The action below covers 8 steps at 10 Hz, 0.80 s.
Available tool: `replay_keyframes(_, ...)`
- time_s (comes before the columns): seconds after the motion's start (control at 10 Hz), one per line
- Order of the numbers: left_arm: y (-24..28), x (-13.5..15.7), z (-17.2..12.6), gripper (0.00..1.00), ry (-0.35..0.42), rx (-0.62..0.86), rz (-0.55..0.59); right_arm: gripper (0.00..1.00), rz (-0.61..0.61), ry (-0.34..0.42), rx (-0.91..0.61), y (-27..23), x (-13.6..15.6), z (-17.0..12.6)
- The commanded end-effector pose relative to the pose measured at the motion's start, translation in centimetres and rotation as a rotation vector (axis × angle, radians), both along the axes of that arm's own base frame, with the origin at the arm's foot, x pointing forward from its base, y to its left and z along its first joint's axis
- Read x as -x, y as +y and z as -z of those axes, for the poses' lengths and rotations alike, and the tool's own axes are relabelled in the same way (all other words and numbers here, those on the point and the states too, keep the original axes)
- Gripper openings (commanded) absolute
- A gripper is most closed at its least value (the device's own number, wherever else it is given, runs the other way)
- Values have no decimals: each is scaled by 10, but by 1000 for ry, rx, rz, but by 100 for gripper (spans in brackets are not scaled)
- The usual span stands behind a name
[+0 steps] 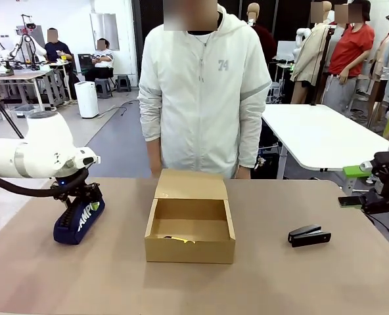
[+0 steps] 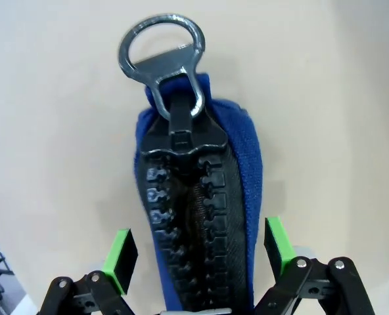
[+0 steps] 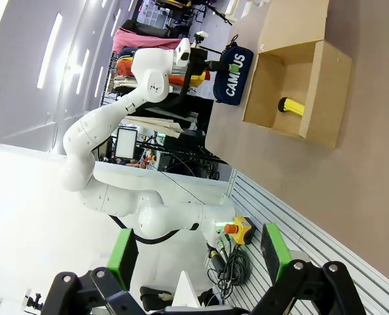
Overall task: Pack the items into the box.
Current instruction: Pick up the item indicated by the person and place it inside the Mailer Box.
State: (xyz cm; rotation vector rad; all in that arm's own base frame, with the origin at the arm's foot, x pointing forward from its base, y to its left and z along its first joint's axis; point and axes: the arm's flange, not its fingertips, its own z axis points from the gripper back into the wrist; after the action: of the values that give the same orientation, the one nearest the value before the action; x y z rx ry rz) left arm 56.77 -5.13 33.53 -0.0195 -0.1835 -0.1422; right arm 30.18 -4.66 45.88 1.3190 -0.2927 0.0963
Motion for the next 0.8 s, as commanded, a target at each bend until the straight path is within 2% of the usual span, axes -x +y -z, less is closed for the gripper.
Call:
replay_keyframes(0.0, -2, -7, -3, 100, 59, -23, -22, 100, -6, 5, -3, -1, 0, -3)
replay_keyframes(0.1, -1, -6, 0, 40, 79, -56, -27, 100, -6, 5, -3, -1, 0, -3)
replay_keyframes(0.2, -3, -4, 0, 0, 90, -59, -25, 100, -6, 5, -3, -1, 0, -3)
replay_keyframes(0.7, -4, 0, 0, 0, 86, -84, -20, 100, -6, 5, -3, -1, 0, -3)
